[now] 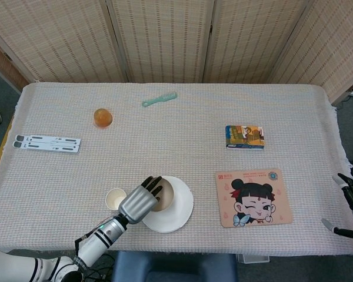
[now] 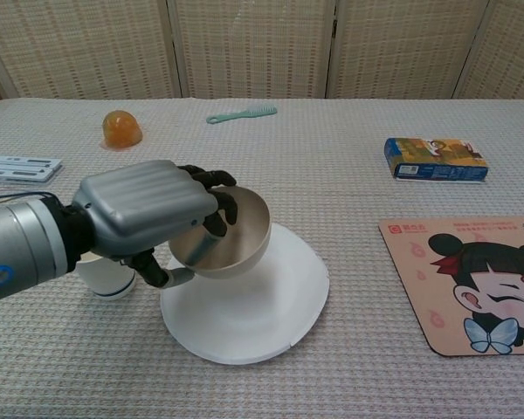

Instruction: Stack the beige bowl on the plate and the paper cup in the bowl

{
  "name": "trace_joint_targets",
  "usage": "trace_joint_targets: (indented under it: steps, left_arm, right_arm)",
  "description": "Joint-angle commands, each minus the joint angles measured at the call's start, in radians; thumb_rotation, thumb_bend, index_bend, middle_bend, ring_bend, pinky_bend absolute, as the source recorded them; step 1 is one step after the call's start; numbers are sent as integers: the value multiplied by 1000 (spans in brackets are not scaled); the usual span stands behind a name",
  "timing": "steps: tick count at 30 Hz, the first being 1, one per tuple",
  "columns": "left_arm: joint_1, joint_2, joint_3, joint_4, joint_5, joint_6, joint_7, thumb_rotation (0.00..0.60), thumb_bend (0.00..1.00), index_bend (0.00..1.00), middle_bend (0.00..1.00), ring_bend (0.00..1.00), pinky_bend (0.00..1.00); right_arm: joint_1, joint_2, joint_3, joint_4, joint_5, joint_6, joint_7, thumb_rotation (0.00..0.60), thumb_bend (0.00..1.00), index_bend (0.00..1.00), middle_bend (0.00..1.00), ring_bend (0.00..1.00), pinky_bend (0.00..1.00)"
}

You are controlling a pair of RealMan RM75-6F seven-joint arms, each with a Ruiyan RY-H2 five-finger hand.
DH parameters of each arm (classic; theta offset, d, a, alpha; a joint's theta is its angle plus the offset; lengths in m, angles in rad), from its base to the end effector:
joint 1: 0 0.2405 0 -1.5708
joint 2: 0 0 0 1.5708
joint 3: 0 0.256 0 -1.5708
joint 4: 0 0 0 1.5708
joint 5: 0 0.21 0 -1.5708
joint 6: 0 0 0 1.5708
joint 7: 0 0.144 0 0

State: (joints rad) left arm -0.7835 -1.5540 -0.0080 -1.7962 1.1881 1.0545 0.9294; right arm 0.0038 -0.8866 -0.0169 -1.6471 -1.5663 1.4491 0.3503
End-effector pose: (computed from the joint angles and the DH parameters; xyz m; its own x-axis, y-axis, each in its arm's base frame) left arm -0.0889 0.2558 -0.0389 0.7633 0.0413 0.6447 0.4909 -0.6858 -0.5373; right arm -0.3298 -0.1403 0.2141 0.2496 -0.1268 0.9600 -0.9651 0.0492 0.2574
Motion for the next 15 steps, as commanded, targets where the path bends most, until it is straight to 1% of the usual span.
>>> trace_joint_targets:
  steps: [1,15]
  left_arm:
    - [4,-12,9,0,-8,5,13,600,381,659,267,28,171]
    - [24,-45,39,20,-22,19,21,600,381,661,267,28,171]
  right_arm:
    - [-1,1,-3,2,-7,5,5,600,191,0,0,0,0]
    - [-10,3,-10,5,-27,35,11,600,191,0,0,0,0]
